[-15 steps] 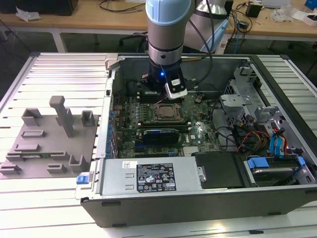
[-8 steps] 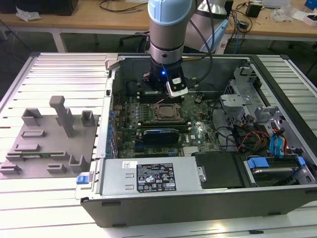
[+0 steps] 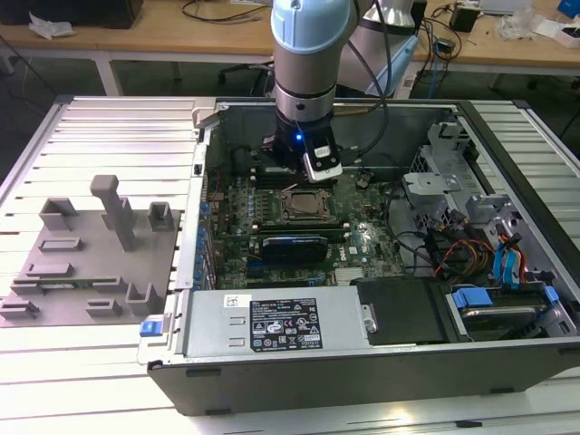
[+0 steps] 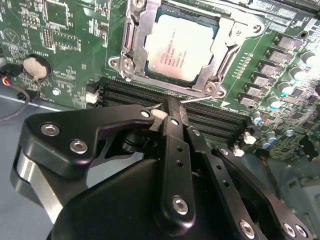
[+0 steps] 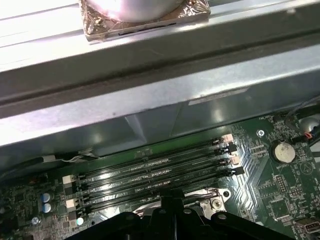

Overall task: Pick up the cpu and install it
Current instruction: 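Install the first cpu locking lever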

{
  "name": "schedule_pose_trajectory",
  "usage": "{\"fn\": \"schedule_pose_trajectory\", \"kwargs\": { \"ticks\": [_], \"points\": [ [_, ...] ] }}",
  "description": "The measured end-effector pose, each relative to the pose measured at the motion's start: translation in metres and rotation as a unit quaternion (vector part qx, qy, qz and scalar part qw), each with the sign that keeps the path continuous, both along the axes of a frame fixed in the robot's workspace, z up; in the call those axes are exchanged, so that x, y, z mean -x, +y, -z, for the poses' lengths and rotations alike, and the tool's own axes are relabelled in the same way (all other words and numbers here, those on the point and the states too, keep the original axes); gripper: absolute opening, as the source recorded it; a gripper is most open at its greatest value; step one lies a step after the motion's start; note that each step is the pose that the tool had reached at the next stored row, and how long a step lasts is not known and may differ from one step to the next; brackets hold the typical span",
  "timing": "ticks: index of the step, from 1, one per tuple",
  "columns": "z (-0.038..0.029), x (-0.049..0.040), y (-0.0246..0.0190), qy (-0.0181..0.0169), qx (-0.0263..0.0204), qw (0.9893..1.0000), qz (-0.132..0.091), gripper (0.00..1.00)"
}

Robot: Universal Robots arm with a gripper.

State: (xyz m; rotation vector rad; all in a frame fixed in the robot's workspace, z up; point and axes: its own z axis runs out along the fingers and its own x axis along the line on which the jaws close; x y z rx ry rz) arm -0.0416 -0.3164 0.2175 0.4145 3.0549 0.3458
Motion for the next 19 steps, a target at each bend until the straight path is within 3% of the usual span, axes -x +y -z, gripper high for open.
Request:
{"fn": "schedule_pose_trajectory", "kwargs": {
  "ticks": [3,10,14,16,19],
  "points": [
    [0.0037,-0.0028,0.0001,0.0003,0.0007,0.9996,0.026,0.11],
    [0.0058,-0.0072,0.0033,0.0002,0.0007,0.9986,0.053,0.11],
    [0.0064,-0.0075,0.0075,0.0003,0.0007,0.9982,0.060,0.11],
    [0.0070,-0.0075,0.0119,0.0002,0.0009,0.9979,0.064,0.11],
    [0.0100,-0.0075,0.0130,-0.0004,0.0101,0.9971,0.075,0.11]
  ]
}}
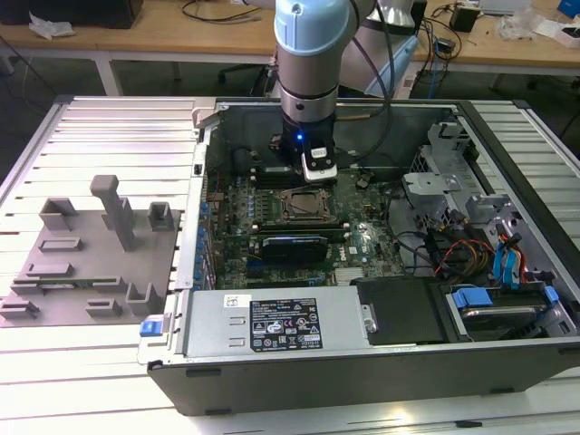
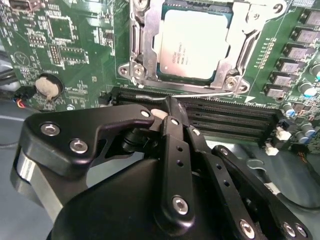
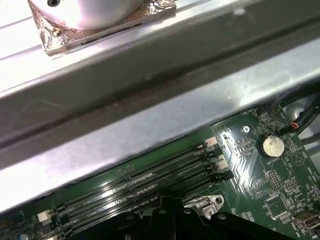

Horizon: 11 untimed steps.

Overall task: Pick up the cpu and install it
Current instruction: 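Install the first cpu locking lever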

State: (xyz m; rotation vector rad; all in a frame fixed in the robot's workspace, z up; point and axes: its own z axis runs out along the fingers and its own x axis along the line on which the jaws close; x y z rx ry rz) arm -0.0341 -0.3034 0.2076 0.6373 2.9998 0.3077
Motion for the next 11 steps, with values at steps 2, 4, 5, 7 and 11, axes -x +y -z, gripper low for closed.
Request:
{"fn": "schedule_pose_trajectory", "kwargs": {
  "ticks": [2,4,5,7,11],
  "points": [
    [0.0014,0.0000,0.0000,0.0000,0.0027,1.0000,0.004,0.11],
    [0.0032,0.0000,0.0004,0.0000,0.0057,0.9999,0.010,0.11],
    [0.0040,0.0000,0.0004,0.0000,0.0069,0.9999,0.012,0.11],
    [0.0051,0.0000,0.0005,0.0000,0.0086,0.9998,0.016,0.11],
    [0.0066,0.0000,0.0004,0.0001,0.0117,0.9997,0.019,0.11]
  ]
}}
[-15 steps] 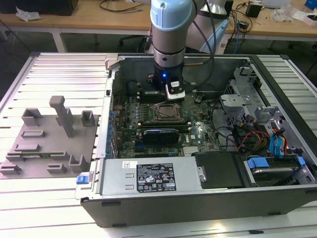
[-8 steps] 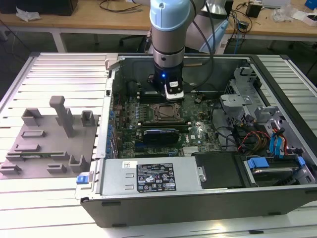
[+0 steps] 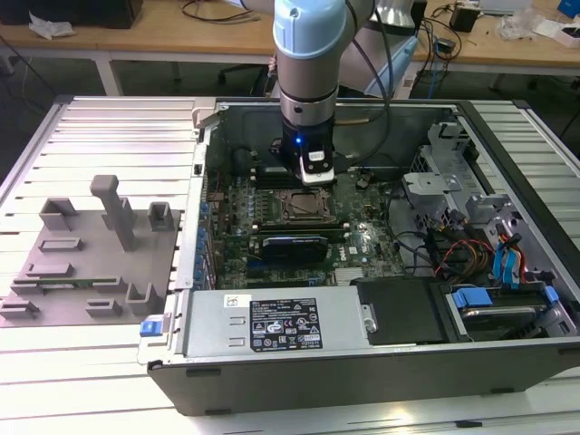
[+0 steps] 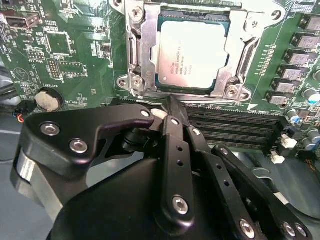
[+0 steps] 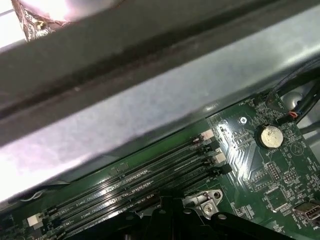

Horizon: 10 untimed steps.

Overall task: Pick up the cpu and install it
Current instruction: 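Install the first cpu locking lever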

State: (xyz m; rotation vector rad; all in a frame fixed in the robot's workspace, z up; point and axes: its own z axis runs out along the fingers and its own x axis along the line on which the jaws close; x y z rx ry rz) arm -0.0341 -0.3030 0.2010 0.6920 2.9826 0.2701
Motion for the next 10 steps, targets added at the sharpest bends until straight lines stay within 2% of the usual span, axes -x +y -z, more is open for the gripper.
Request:
{"fn": "schedule_pose_trajectory", "kwargs": {
  "ticks": [4,10],
  "points": [
    [0.0014,0.0000,0.0000,0.0000,0.0031,1.0000,0.002,0.11],
    [0.0014,-0.0001,0.0001,-0.0001,0.0034,1.0000,0.003,0.11]
  ]
}}
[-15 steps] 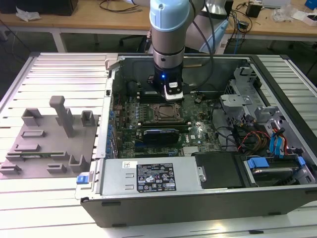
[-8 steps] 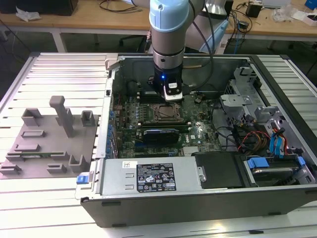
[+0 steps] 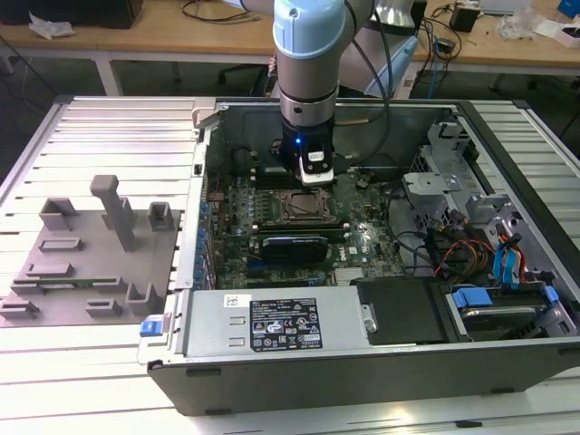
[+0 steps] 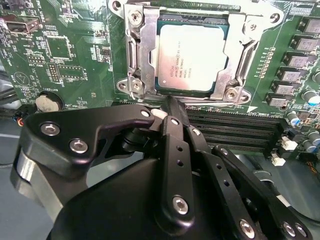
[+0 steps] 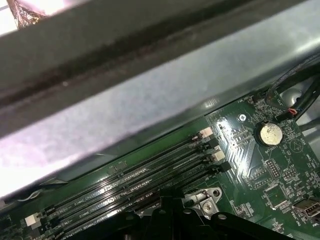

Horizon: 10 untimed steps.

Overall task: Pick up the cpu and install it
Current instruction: 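Install the first cpu locking lever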

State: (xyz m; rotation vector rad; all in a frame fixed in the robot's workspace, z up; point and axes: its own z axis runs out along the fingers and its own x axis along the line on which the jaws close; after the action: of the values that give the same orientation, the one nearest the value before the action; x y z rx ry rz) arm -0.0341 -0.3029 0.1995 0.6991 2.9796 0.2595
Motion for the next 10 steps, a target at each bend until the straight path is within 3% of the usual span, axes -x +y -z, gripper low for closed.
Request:
{"fn": "schedule_pose_trajectory", "kwargs": {
  "ticks": [10],
  "points": [
    [-0.0110,0.0000,0.0019,-0.0001,-0.0001,1.0000,0.000,0.11]
  ]
}}
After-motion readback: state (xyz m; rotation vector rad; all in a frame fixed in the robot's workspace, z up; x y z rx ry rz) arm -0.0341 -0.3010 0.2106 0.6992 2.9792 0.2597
